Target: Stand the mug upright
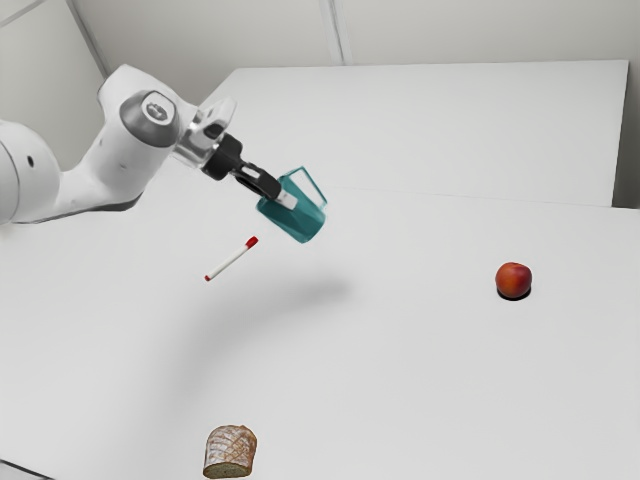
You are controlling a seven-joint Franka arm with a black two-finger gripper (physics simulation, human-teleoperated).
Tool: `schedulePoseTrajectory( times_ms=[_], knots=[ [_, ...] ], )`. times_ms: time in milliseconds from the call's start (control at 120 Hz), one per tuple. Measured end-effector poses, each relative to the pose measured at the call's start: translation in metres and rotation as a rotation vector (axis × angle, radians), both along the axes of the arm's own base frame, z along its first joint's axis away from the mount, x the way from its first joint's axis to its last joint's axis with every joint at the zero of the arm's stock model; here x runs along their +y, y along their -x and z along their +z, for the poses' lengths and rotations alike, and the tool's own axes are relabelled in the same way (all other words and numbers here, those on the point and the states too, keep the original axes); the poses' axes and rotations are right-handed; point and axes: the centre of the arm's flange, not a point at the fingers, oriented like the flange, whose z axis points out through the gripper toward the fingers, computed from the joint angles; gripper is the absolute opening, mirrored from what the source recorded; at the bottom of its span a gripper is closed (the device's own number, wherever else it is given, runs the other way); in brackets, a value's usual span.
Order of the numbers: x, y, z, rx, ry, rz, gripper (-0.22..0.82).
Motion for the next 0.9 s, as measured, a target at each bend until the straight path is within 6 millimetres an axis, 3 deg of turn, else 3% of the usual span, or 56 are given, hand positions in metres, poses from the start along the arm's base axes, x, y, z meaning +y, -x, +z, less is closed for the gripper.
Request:
schedulePoseTrajectory(
  times_ms=[100, 208, 350, 717, 900],
  knots=[
    [0.002, -0.008, 0.029, -0.009, -0.259, -0.078, -0.17],
    [0.011, -0.014, 0.025, 0.035, -0.440, -0.086, -0.18],
    [0.015, -0.020, 0.000, 0.107, -0.551, -0.038, -0.18],
    [-0.009, -0.034, -0.086, 0.258, -0.575, 0.116, -0.18],
    [-0.010, -0.033, -0.102, 0.304, -0.565, 0.183, -0.14]
  ],
)
